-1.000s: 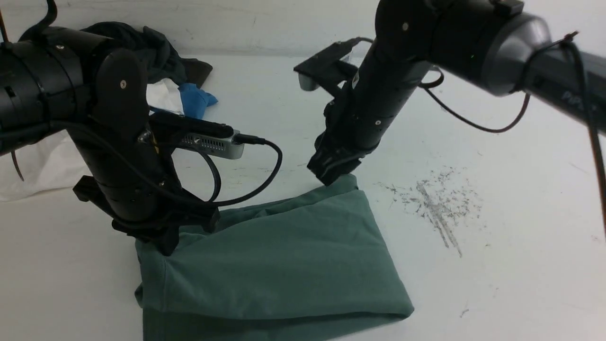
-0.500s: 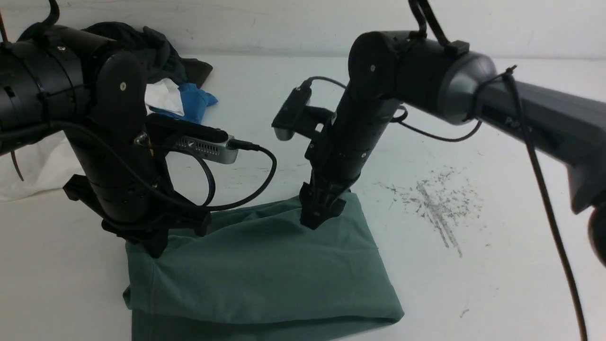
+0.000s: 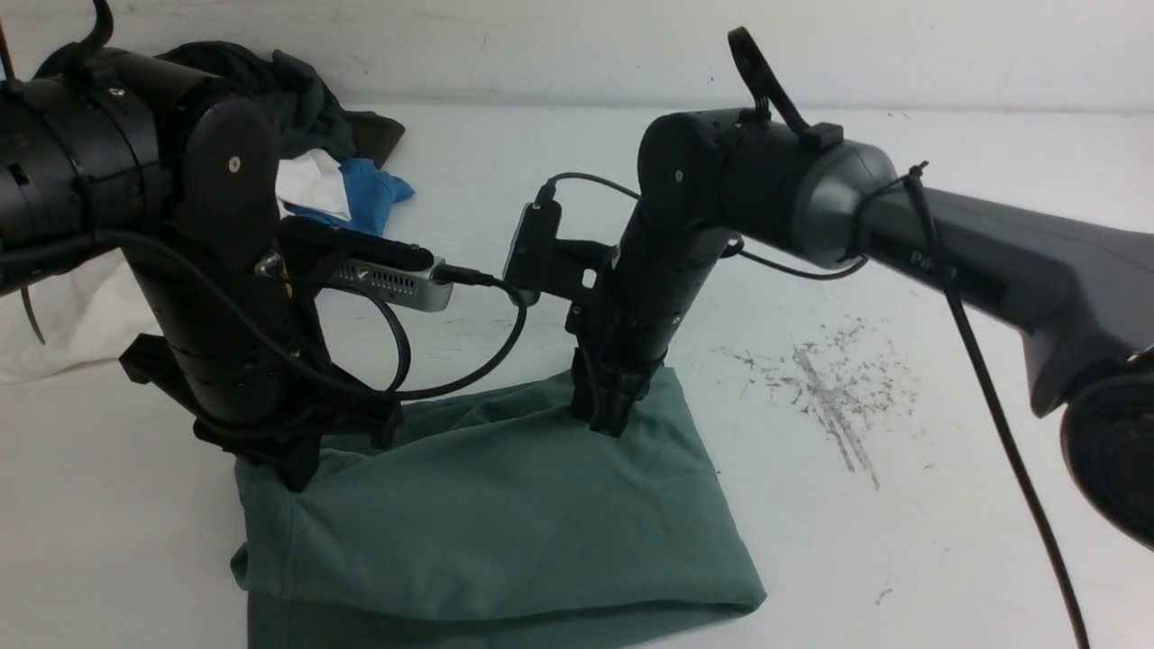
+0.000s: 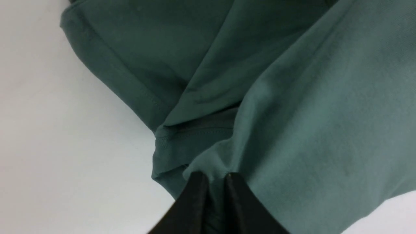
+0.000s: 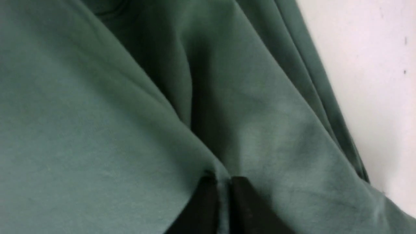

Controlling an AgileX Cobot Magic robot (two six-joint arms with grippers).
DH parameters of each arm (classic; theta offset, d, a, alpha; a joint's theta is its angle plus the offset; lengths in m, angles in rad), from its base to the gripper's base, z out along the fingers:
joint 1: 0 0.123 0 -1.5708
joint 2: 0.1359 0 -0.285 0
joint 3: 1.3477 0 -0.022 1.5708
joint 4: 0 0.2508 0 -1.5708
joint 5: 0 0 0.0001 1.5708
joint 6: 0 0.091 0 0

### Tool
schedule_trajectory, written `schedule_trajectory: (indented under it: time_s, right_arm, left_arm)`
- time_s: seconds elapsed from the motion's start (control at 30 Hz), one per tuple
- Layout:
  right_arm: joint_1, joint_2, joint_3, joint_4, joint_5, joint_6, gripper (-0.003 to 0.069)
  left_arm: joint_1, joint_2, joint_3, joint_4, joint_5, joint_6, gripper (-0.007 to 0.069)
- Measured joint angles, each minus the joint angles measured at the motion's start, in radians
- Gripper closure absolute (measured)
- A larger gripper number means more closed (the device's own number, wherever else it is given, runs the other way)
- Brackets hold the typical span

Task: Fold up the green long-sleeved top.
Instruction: Use the right arm to drag the right edge of the fabric to the left and folds it over the left edge

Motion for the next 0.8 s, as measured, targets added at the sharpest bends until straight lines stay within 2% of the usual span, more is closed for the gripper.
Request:
schedule_trajectory:
  time_s: [0.13, 0.33, 0.6, 0.8]
  right_arm:
    - [0.0, 0.0, -0.025, -0.019, 0.019, 0.0, 0.0662]
    - [0.0, -0.002, -0.121, -0.031, 0.032, 0.027, 0.0662]
    - [0.0, -0.001, -0.162, -0.013, -0.093, 0.035, 0.0662]
    - [0.005, 0.036, -0.162, 0.035, -0.188, 0.054, 0.0662]
  left_arm:
    - [0.0, -0.006, 0.0, 0.004, 0.0, -0.008, 0.0587]
    - [0.0, -0.056, 0.0, 0.069, -0.005, -0.086, 0.0587]
    - [0.018, -0.061, -0.001, 0.112, -0.011, -0.111, 0.0587]
    - [0.083, -0.051, -0.001, 0.106, -0.012, -0.113, 0.0587]
